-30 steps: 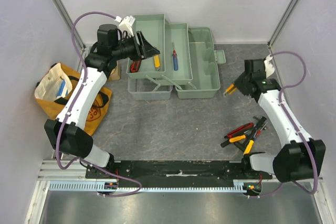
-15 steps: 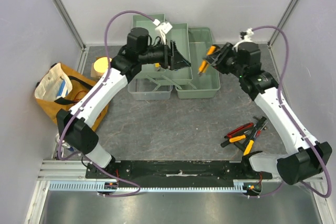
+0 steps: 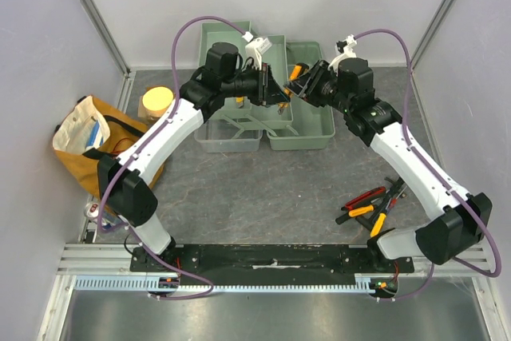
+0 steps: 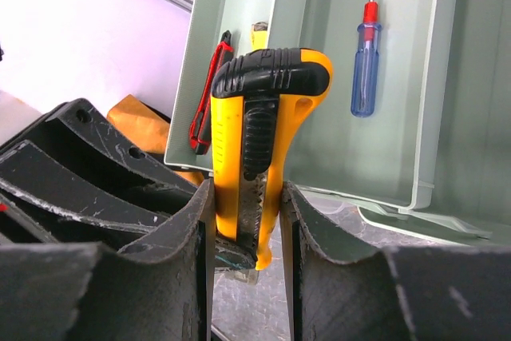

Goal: Pack the tool kit

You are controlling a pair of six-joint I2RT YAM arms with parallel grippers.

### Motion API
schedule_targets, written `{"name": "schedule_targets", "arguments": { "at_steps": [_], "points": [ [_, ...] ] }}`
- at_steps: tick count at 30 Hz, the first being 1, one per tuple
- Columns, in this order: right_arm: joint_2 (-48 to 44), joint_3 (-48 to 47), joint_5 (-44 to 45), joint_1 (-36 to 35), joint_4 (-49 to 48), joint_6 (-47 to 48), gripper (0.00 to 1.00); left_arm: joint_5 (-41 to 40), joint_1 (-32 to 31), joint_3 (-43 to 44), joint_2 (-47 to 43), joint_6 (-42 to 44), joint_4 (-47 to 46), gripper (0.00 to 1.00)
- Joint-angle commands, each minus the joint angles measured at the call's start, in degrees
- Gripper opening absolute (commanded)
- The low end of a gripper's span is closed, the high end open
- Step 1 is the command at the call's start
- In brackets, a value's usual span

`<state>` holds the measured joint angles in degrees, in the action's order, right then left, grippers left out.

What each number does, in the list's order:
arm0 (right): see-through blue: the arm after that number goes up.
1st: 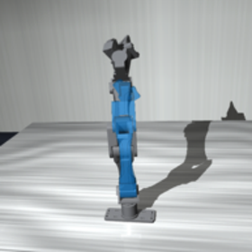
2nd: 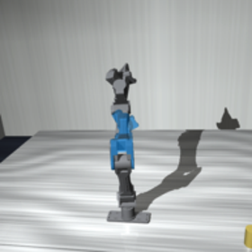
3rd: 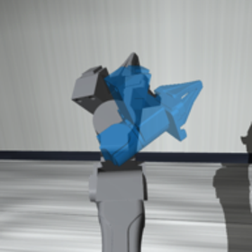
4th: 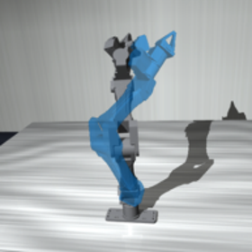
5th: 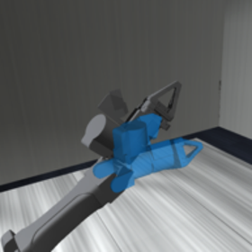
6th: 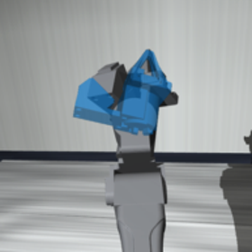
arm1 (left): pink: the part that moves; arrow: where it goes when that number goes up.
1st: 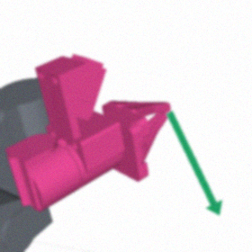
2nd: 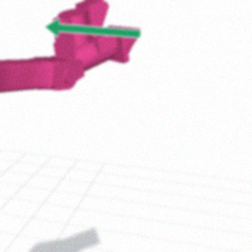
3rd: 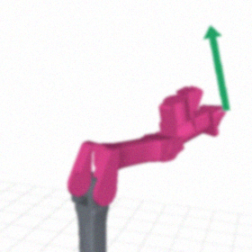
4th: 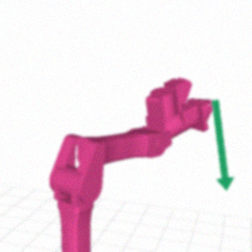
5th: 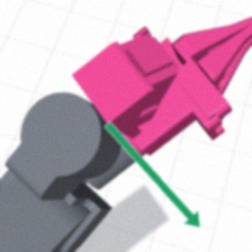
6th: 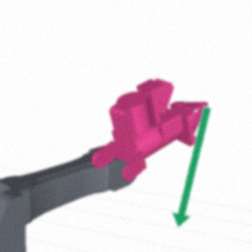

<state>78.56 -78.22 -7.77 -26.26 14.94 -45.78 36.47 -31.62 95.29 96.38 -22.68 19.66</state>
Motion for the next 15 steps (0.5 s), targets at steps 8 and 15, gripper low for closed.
{"name": "schedule_targets", "arguments": {
  "at_steps": [8, 15],
  "points": [
    [2.1, -6.2, 3.2, -0.9, -1.0, -0.2, 0.71, -10.3, 0.1, 4.7, 0.0, 4.2, 6.0, 0.02],
    [-1.3, -3.7, 12.2, -0.6, 0.5, 2.2, 0.87, -18.8, 7.5, 0.6, -4.6, -0.3, 8.8, 0.02]
  ]
}}
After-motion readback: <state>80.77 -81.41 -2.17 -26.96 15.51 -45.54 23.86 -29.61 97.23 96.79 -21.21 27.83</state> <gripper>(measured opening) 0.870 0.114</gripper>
